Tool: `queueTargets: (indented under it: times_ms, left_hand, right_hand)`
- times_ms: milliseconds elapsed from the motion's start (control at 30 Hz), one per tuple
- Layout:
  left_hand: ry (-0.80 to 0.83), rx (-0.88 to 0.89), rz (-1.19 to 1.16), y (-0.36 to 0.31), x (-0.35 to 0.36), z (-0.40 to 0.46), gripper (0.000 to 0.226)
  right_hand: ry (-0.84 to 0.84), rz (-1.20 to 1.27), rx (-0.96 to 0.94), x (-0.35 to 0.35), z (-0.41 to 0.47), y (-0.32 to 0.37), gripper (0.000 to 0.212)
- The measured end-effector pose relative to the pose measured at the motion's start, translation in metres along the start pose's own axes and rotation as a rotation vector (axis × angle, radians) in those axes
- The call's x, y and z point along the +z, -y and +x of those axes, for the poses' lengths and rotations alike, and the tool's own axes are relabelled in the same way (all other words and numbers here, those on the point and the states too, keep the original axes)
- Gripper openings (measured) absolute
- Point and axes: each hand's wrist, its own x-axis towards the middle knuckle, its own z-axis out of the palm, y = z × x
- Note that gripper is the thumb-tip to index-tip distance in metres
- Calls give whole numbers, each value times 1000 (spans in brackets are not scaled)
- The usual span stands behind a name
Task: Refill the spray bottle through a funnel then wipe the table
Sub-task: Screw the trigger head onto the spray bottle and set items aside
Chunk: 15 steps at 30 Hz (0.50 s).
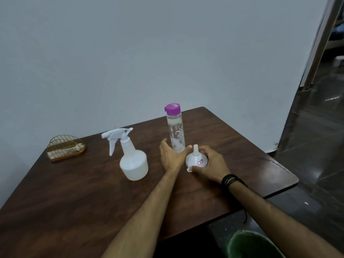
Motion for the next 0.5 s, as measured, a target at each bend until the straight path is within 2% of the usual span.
queueTargets:
  times_ms: [167, 233, 333, 500]
  left_hand:
    - [12, 33, 34, 2, 16, 16, 57]
    - [11, 26, 14, -3, 22, 31, 56]
    - [-5, 17, -3, -18, 33, 65, 68]
    - [-27, -4, 56, -29, 63, 138, 72]
  right_hand:
    - [51, -110, -69, -8, 24, -3, 81]
    - [9, -93, -43, -13, 46, -7, 75]
    - [-81, -78, -2, -19, 96, -14, 67]
    - [-140, -79, 60, -14, 191, -27, 64]
